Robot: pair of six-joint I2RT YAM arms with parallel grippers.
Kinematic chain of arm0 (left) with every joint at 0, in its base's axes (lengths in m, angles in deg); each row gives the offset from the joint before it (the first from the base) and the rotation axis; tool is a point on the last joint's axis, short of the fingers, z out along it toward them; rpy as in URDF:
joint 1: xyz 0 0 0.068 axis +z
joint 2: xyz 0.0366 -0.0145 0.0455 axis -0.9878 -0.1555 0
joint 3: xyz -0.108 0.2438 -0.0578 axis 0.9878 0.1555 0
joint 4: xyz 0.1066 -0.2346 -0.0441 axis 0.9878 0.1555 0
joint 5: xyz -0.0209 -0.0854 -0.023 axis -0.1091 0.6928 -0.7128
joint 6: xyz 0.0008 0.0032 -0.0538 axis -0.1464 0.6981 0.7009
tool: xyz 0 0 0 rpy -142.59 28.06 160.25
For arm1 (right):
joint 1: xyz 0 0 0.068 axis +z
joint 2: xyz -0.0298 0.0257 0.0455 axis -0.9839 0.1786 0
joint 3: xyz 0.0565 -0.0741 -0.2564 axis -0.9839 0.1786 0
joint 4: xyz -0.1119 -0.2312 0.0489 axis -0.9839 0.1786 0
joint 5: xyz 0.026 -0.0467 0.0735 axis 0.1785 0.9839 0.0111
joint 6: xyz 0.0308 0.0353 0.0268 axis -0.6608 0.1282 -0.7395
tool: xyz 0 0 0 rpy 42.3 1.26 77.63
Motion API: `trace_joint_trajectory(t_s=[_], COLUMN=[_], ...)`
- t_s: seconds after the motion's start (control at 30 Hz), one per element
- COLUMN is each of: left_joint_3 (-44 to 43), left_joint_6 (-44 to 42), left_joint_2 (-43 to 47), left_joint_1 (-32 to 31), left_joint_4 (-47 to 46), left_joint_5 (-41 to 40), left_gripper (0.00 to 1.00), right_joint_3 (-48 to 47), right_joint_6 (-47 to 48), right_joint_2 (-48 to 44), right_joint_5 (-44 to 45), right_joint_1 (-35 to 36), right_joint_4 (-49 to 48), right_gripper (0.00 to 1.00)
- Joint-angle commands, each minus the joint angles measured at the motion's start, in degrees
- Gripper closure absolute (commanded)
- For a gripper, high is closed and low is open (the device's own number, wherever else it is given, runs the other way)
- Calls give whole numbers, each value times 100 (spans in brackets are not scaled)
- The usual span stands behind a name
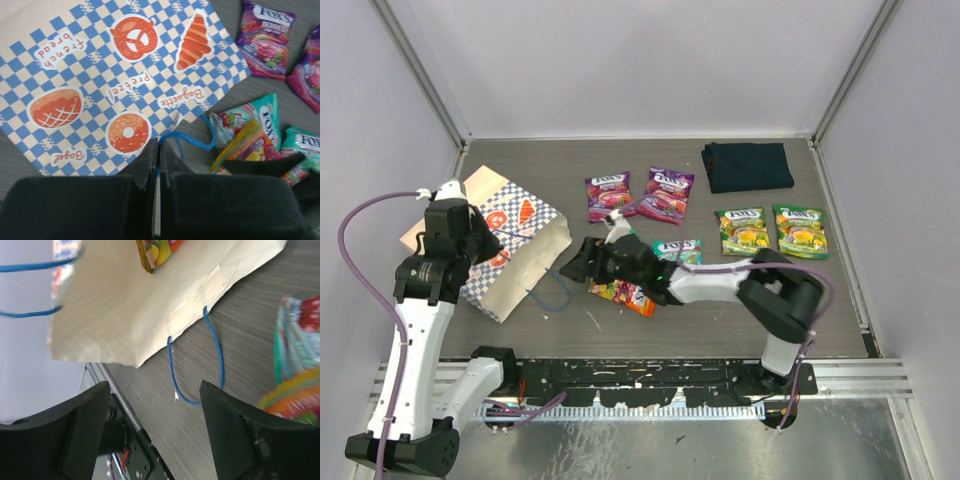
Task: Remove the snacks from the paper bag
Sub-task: Take out the snack from the center of the board, then take out the snack from the paper bag.
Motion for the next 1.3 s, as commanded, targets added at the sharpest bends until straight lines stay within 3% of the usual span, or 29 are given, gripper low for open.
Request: trace_joint_trajectory(t_s=[0.0,0.17,0.6,0.87,1.07,1.27], left_joint_3=[-560,-799,-689,-693,-516,-372], left_joint_6=[302,469,943,793,854,806], left_joint_2=[-14,-64,77,97,176,219], left_joint_1=[4,9,2,3,4,1], left_joint_4=[-27,244,362,570,607,590], left_joint_5=[731,1021,1790,2137,2537,2679], left_gripper=[100,100,100,100,100,100], right_joint_3=[-836,-1959,-4429,-5168,-5772,-5681], right_joint_6=[-841,-1159,-3097,-3565,-3785,-3804], right_joint_2=[1131,2478,4342,4686,4766,4558], right_joint_5=[211,201,594,612,1155,1845], right_joint_1=[321,485,618,767,800,873], right_joint_4=[-1531,-2241,-1674,-535,1580,2388], right_gripper=[24,27,27,25,24,22])
